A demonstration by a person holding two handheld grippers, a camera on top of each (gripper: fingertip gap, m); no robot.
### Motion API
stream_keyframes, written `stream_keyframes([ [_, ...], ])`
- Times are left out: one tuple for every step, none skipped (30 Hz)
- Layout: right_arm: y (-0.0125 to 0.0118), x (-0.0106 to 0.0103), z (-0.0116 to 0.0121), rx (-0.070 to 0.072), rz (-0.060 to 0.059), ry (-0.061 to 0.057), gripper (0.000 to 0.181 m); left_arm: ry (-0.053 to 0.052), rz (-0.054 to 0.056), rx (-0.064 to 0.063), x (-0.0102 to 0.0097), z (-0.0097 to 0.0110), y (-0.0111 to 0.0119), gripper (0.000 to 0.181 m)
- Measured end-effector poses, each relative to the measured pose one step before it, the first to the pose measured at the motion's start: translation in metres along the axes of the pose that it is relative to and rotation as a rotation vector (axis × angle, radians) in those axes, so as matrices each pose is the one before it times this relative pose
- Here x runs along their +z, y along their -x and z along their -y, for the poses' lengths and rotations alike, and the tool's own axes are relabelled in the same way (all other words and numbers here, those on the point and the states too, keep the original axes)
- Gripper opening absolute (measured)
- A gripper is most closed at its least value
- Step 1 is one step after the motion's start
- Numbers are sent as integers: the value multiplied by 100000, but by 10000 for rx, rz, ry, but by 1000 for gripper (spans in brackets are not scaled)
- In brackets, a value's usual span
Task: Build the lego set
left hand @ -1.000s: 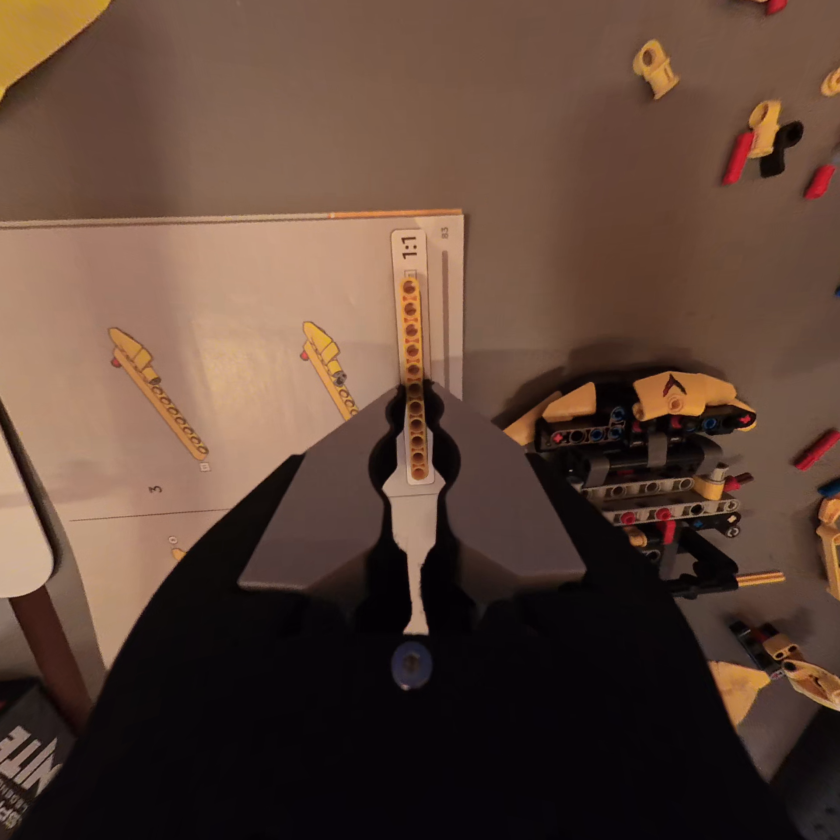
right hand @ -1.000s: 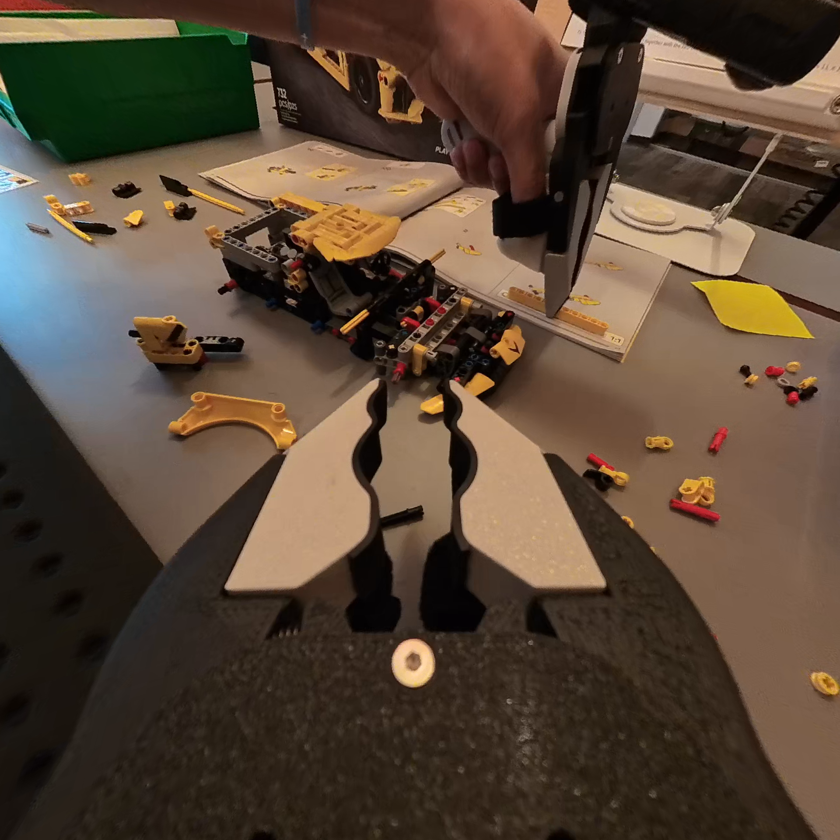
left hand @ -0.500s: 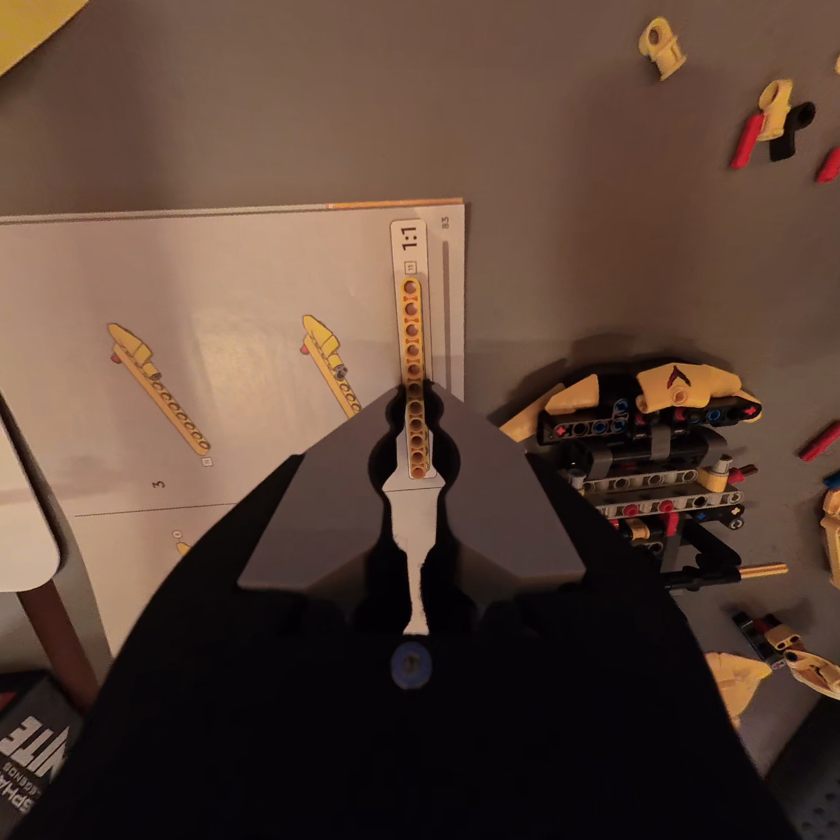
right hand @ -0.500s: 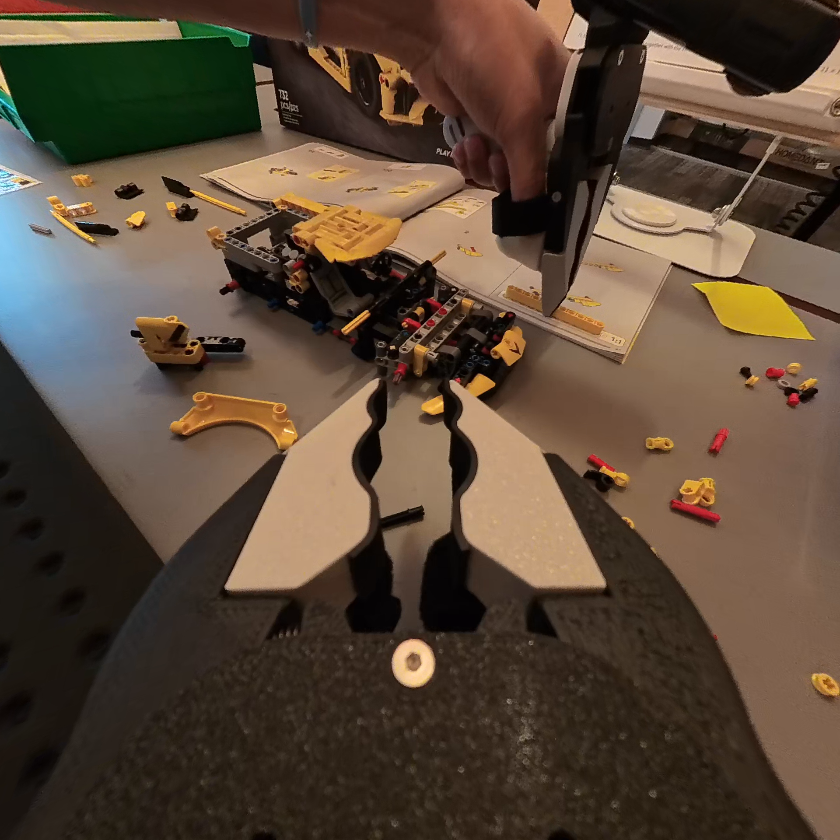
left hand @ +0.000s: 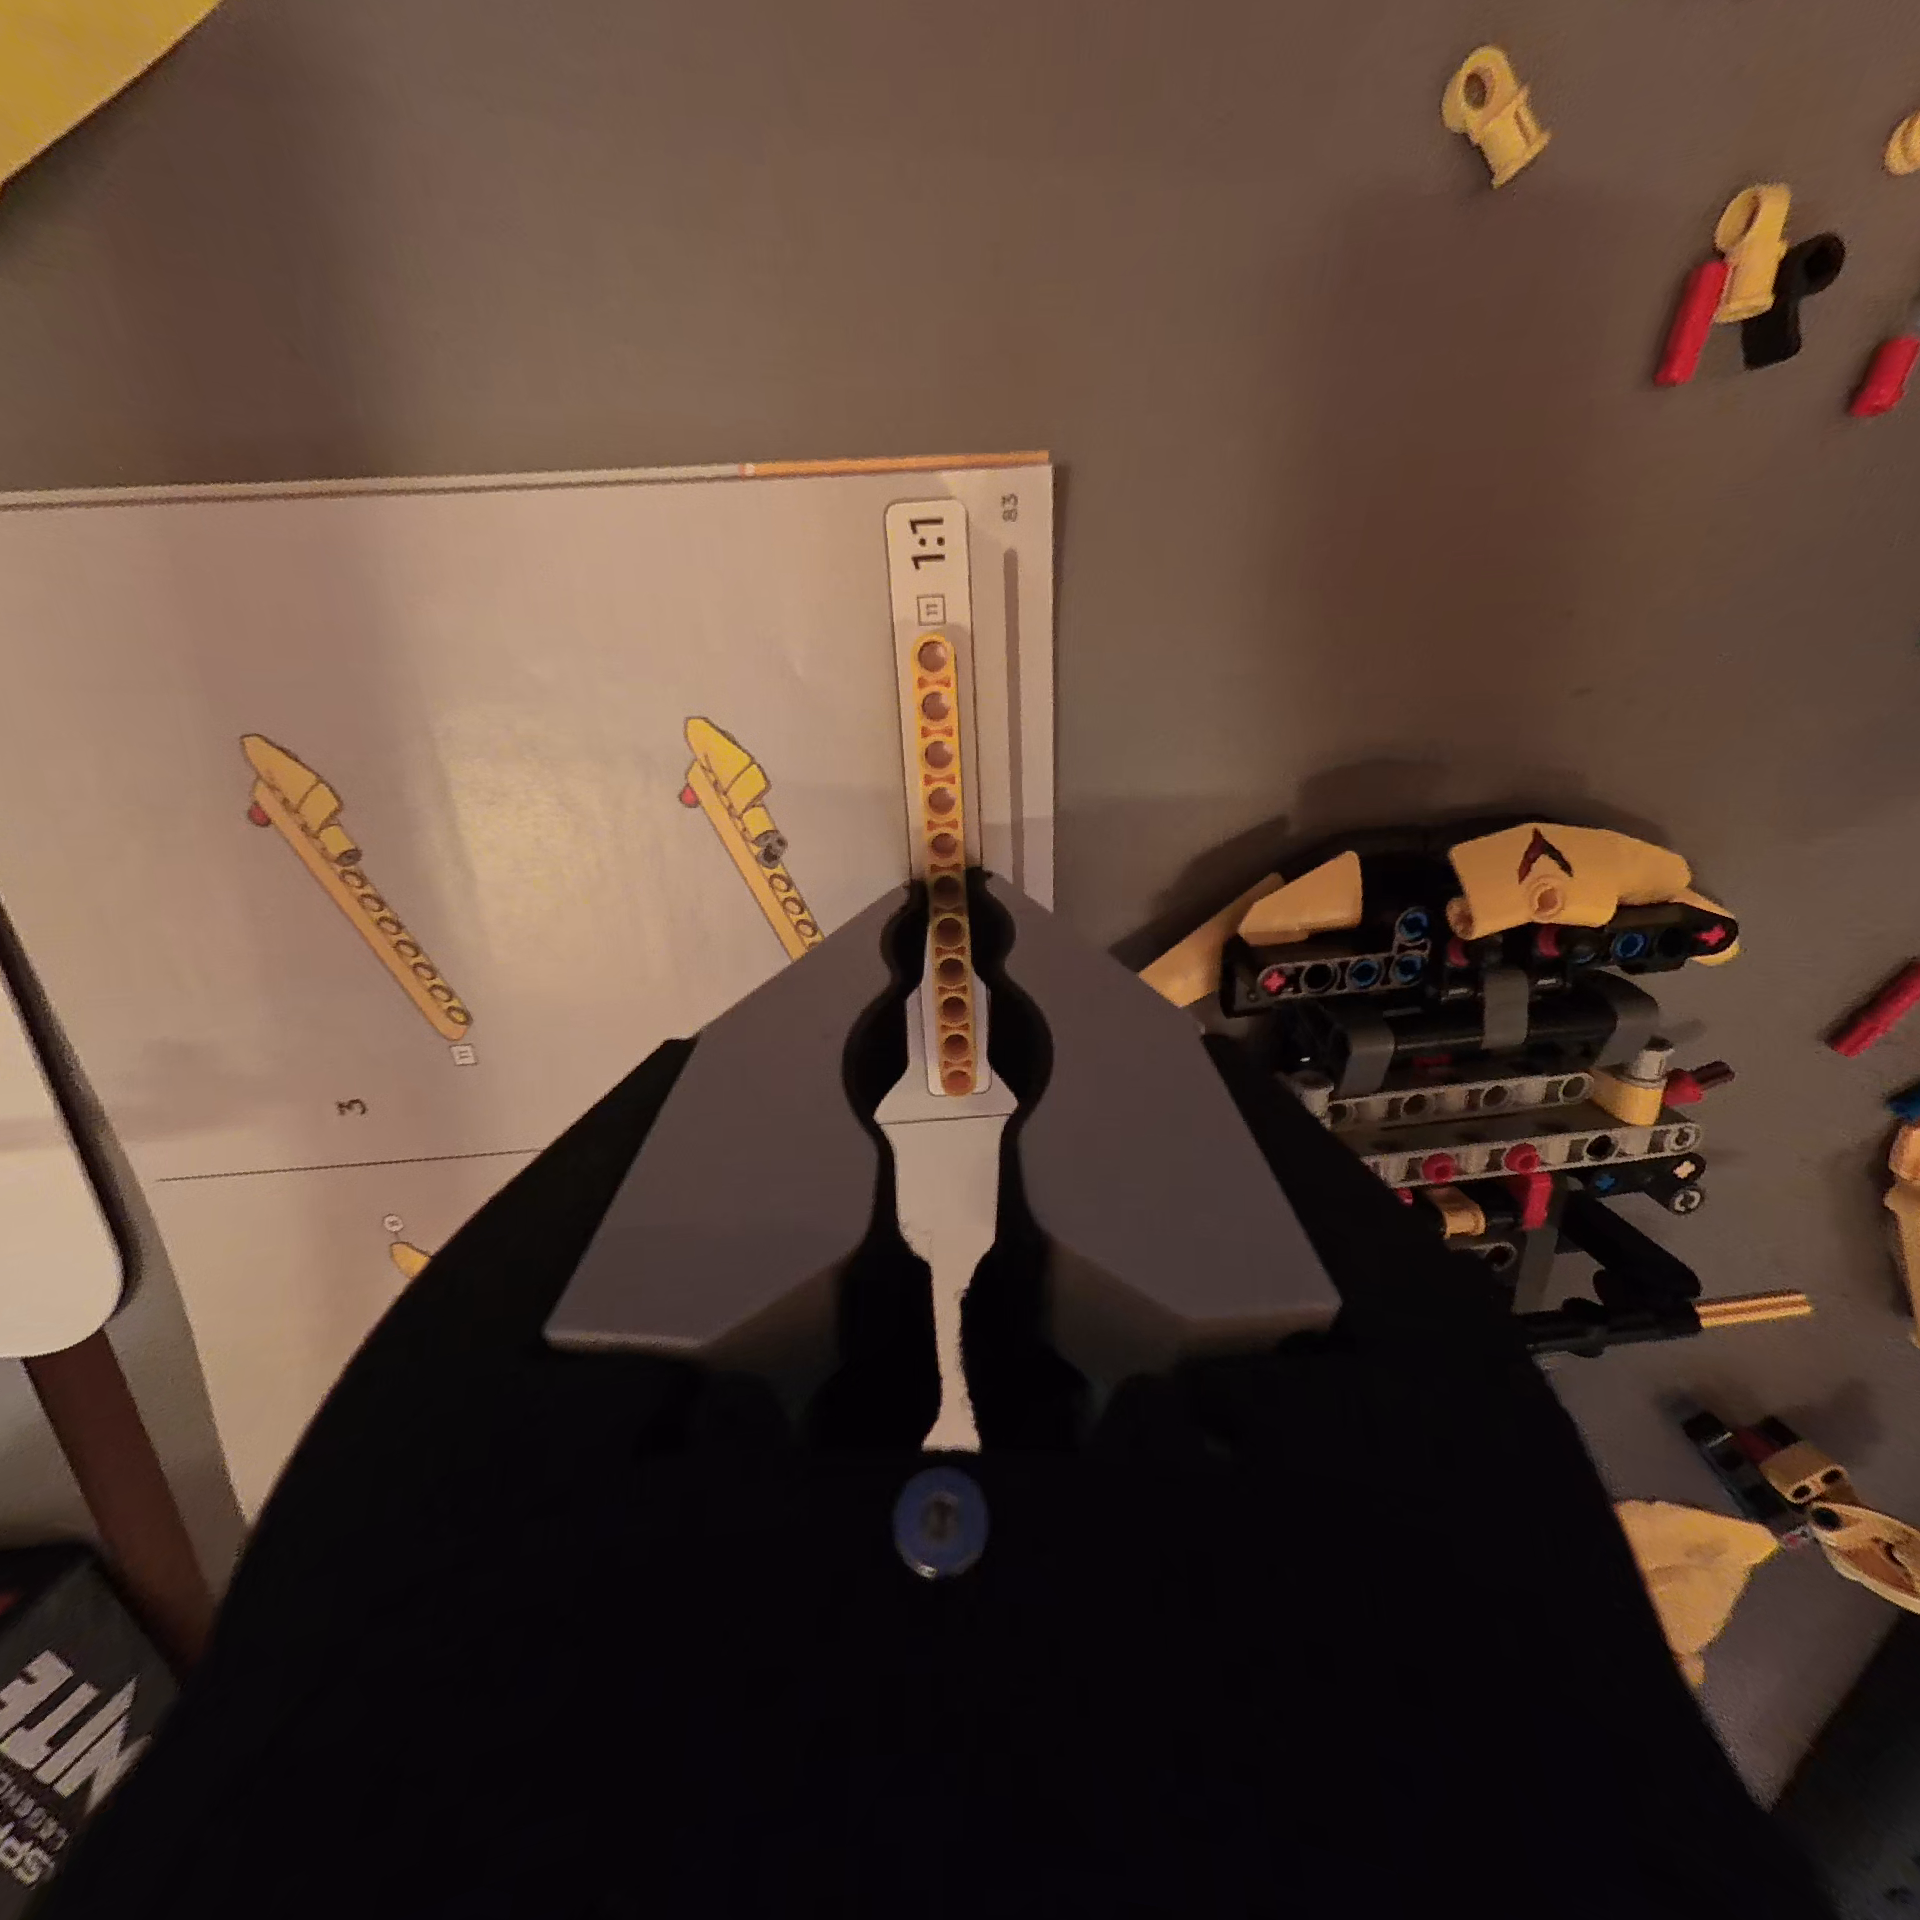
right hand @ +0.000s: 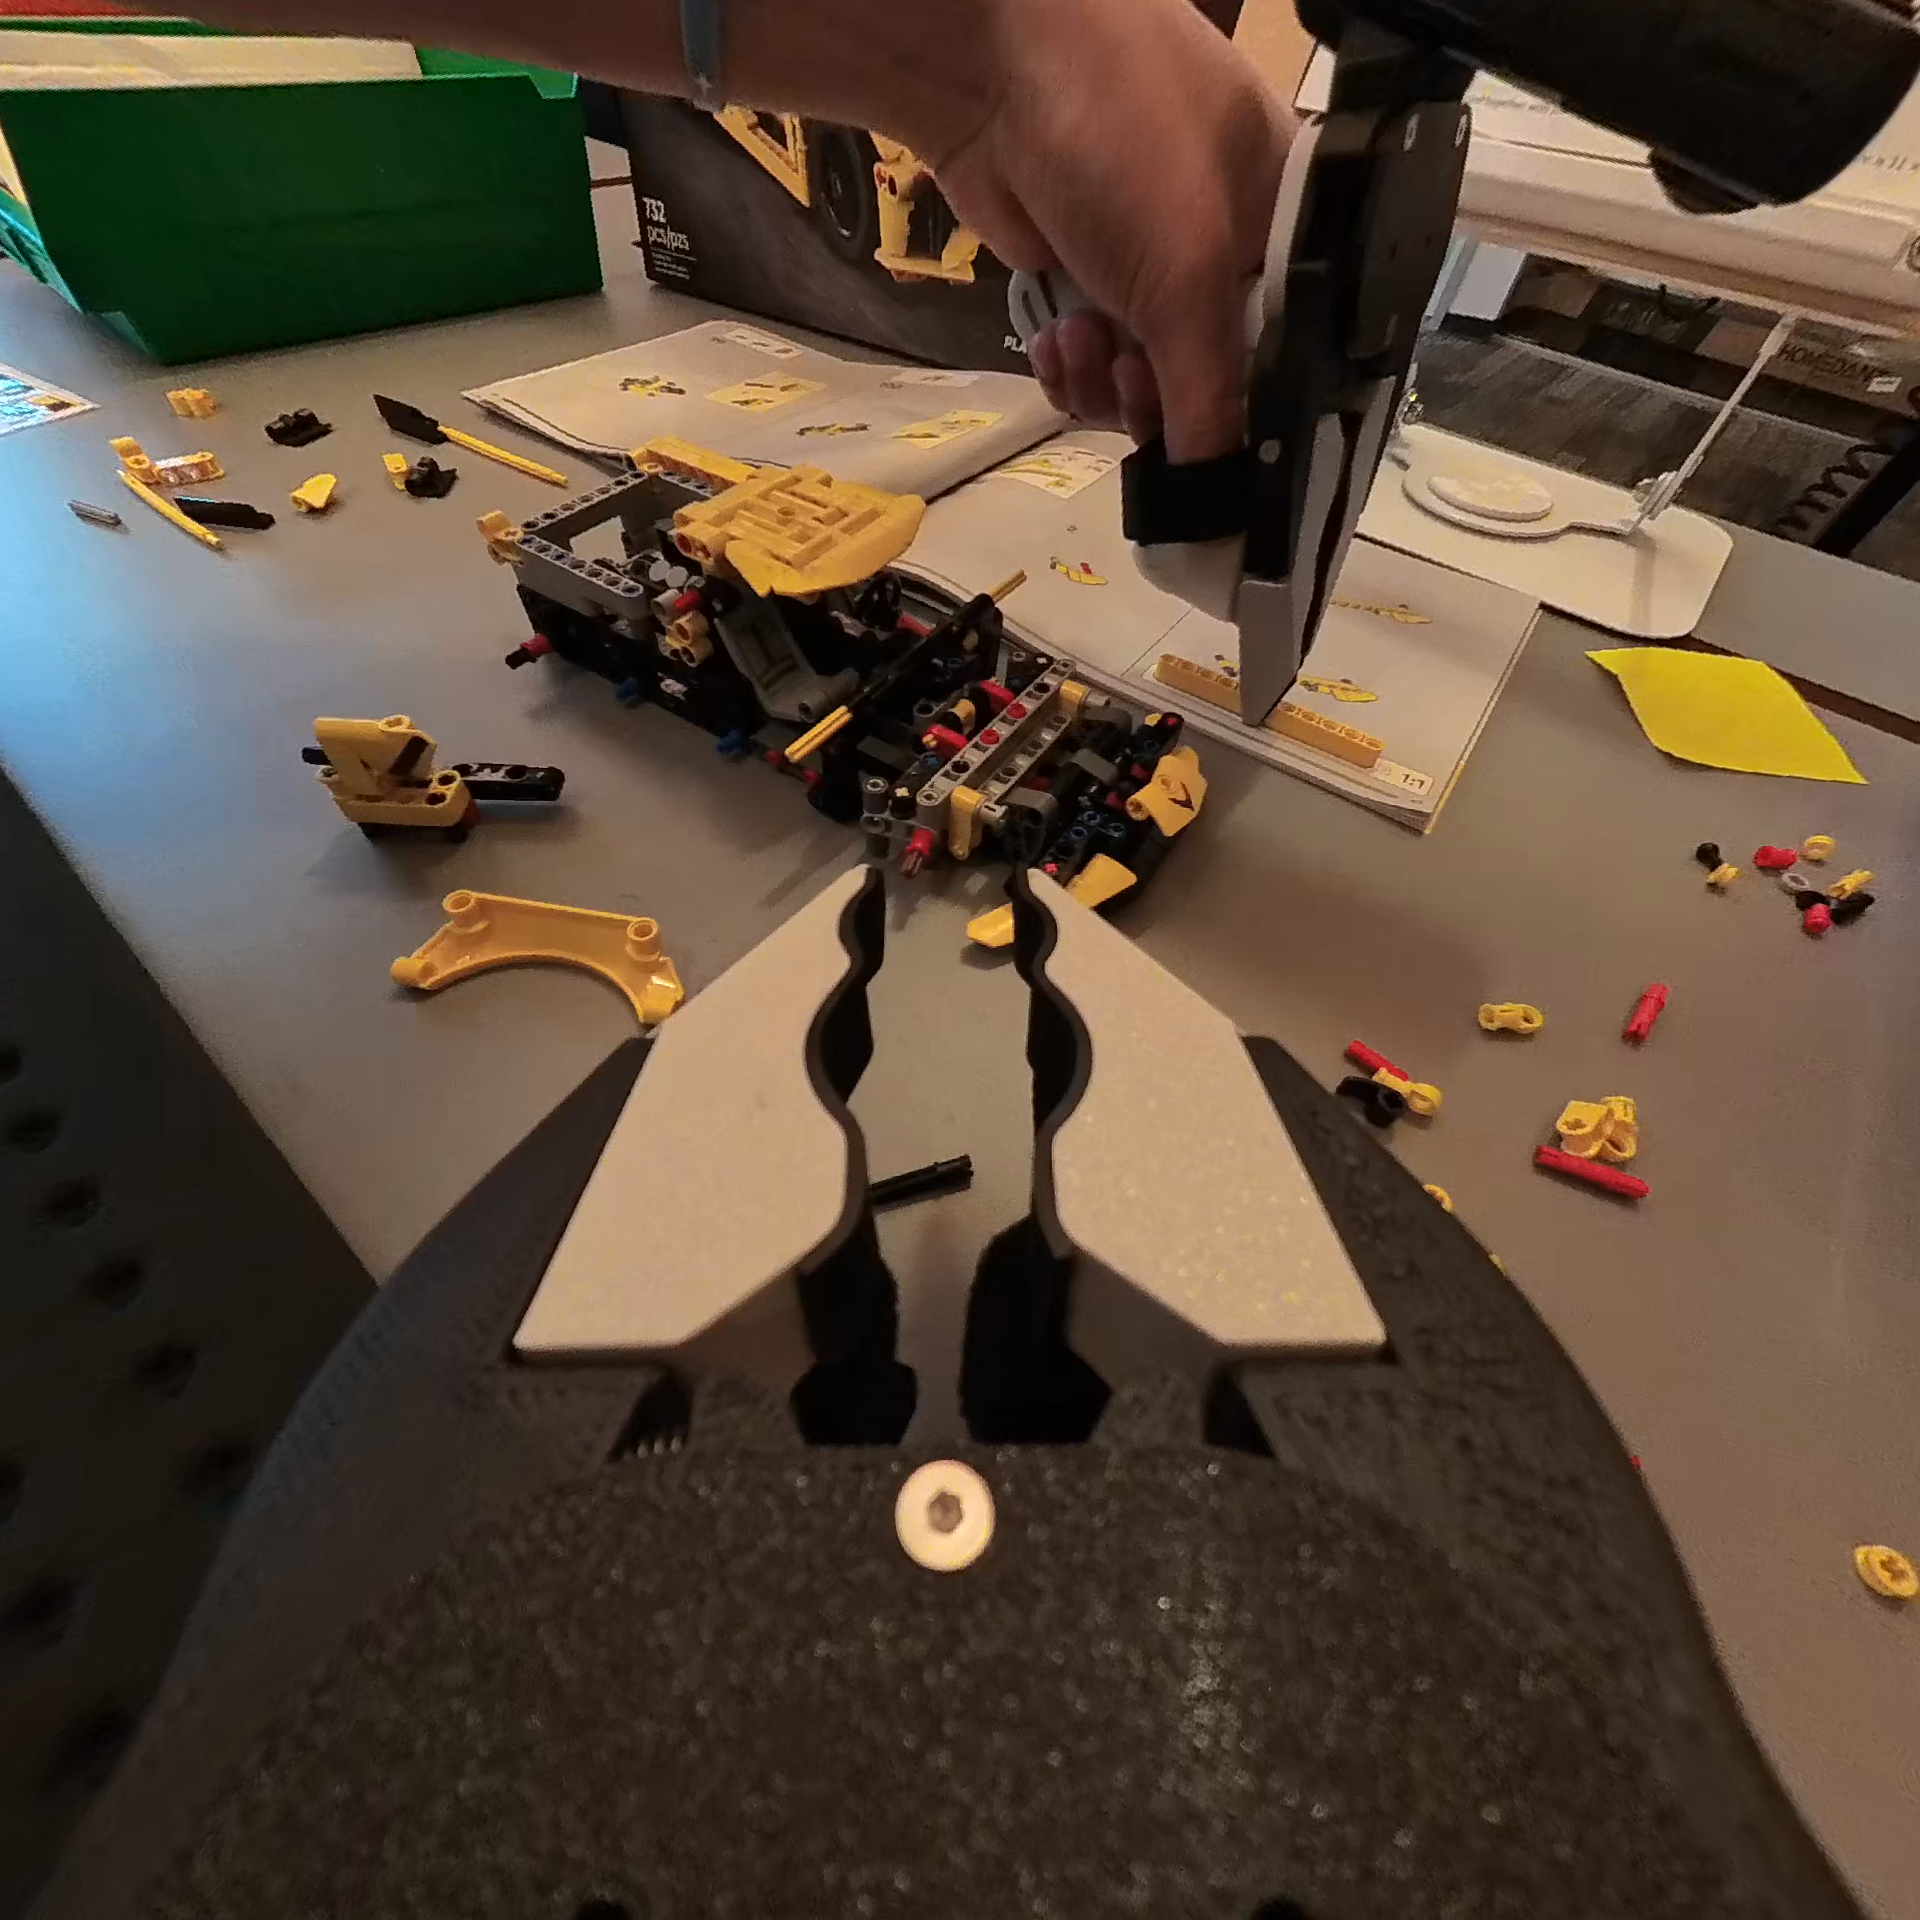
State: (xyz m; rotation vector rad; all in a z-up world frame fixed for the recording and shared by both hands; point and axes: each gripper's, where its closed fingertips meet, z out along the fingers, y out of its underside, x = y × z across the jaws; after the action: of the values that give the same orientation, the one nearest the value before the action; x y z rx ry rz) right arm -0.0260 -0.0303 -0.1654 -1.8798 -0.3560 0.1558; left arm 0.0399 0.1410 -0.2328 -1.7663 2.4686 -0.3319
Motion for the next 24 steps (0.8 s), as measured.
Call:
stream_keyframes([
  [17, 8, -7, -6, 4, 10, 23, -6, 26, 44, -2, 11, 4, 7],
  [17, 1, -2, -8, 9, 3, 23, 6, 14, 3, 11, 8, -2, 7],
  [7, -11, 0, -12, -7, -1, 23, 35, 21, 4, -13, -3, 17, 7],
  [-9, -21, 19, -6, -10, -13, 23, 34, 111, -36, -51, 11, 104, 7],
  [-28, -45, 47, 7, -9, -38, 23, -95, 103, -116, -384, 89, 30, 7],
  [-24, -49, 65, 23, 0, -46, 23, -351, 15, -214, -1080, 339, -247, 7],
  [-39, -52, 40, 39, 3, -36, 23, -658, 50, -319, -1871, 669, -433, 7],
  [-58, -62, 59, 45, -2, -47, 23, -758, 74, -303, -2452, 681, -783, 7],
  [-59, -69, 93, 47, -7, -68, 23, -704, 37, -138, -2728, 391, -1285, 7],
  [-79, -56, 81, 56, -9, -63, 23, -637, 65, -46, -2735, -13, -1639, 7],
  [-58, -24, 28, 74, 17, -27, 23, -539, 139, -99, -2529, -494, -1740, 7],
  [-29, 4, 15, 75, 32, -8, 23, -357, 147, -195, -2142, -1098, -1771, 7],
  [-32, -2, 10, 55, 22, -12, 23, -175, 134, -294, -1649, -1704, -1723, 7],
  [-22, -8, 33, 36, 13, -22, 23, -74, 162, -478, -1122, -2174, -1471, 7],
  [-10, -16, 57, 31, 14, -36, 23, 72, 234, -688, -675, -2584, -1040, 7],
  [-19, -18, 24, 30, 10, -17, 23, 197, 357, -773, -341, -2854, -515, 7],
  [-20, -11, 17, 25, 4, -18, 23, 173, 396, -757, -84, -2785, -197, 7],
  [-31, -21, 48, 29, 0, -29, 23, 92, 199, -759, 112, -2505, -367, 7],
  [-49, -12, 21, 36, -12, -13, 23, 67, -104, -746, 178, -2193, -743, 7],
  [-34, -5, -1, 29, -5, -9, 23, 59, -225, -607, 154, -1854, -870, 7],
  [-2, -1, -3, 18, 12, 2, 23, -61, -162, -372, 73, -1346, -770, 7],
  [14, 17, -28, 5, 14, 19, 23, -169, -154, -153, 67, -855, -826, 7],
  [35, 22, -32, -15, 19, 24, 23, -128, -202, -11, 144, -560, -935, 7],
  [48, 25, -30, -34, 8, 23, 23, -52, -118, 33, 274, -344, -772, 7],
])
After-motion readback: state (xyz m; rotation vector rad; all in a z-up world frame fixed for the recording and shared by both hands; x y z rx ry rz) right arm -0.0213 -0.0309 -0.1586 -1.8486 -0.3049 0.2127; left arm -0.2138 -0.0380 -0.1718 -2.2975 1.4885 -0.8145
